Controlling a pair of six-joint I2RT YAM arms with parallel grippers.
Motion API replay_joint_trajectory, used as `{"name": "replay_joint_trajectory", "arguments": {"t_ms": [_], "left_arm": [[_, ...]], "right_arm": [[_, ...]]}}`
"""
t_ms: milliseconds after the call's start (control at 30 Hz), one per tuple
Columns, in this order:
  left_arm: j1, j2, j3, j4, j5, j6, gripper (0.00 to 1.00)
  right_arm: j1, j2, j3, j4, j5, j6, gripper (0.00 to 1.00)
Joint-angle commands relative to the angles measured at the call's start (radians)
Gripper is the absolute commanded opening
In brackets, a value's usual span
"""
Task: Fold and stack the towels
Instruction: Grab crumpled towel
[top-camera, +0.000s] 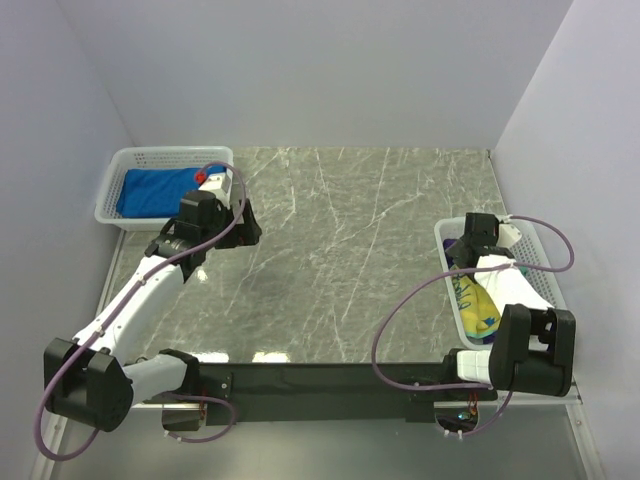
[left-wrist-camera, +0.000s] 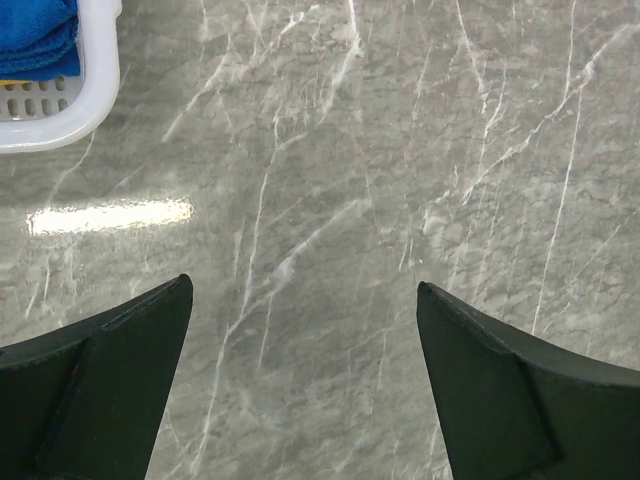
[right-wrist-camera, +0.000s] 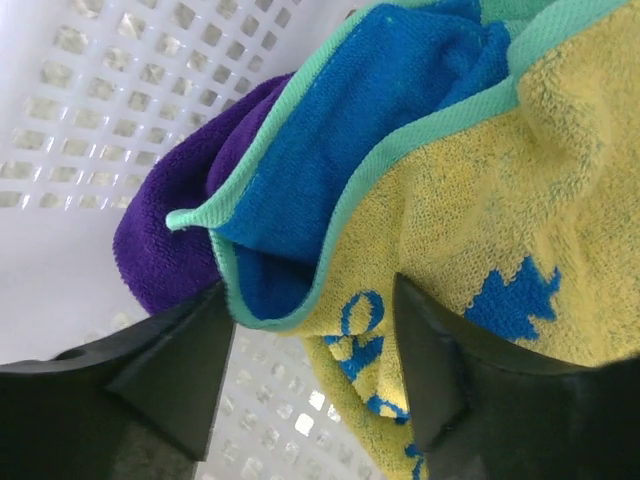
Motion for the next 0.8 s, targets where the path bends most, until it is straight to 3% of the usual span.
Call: {"name": "replay_joint_trajectory", "arguments": {"t_ms": [0,133,200,333,533,767], "left_arm": [[-0.003,-0.001,0.008,0.034,-0.010,0.002,0.99],[-0.003,0.018,0.008,0.034,-0.003,0.002,0.99],[-0.003,0.031,0.010,0.031,-0.001,0.002,0.99],[-0.003,0.047,0.014,0.031,0.010,-0.001,0.99],[-0.003,0.074,0.023,0.029,0.039,-0.001,0.99],[-0.003,0.079,0.023,0.026,0.020,-0.001,0.99]], "right_arm": [[-0.016,-0.040,-0.023,0.075,0.019,0.011,0.66],[-0.039,-0.032,-0.035,0.083,0.016,0.008,0.48],[-0.039,-0.052,-0.036,0.078,0.029,0.003,0.27],[-0.039,-0.162,0.026,0.005,0.063,-0.019,0.00],[-0.036,-0.350,0.198,-0.035,-0.001,-0.107,0.00],[0.049,-0.266,0.587,0.072,-0.266,-0.279,0.00]]}}
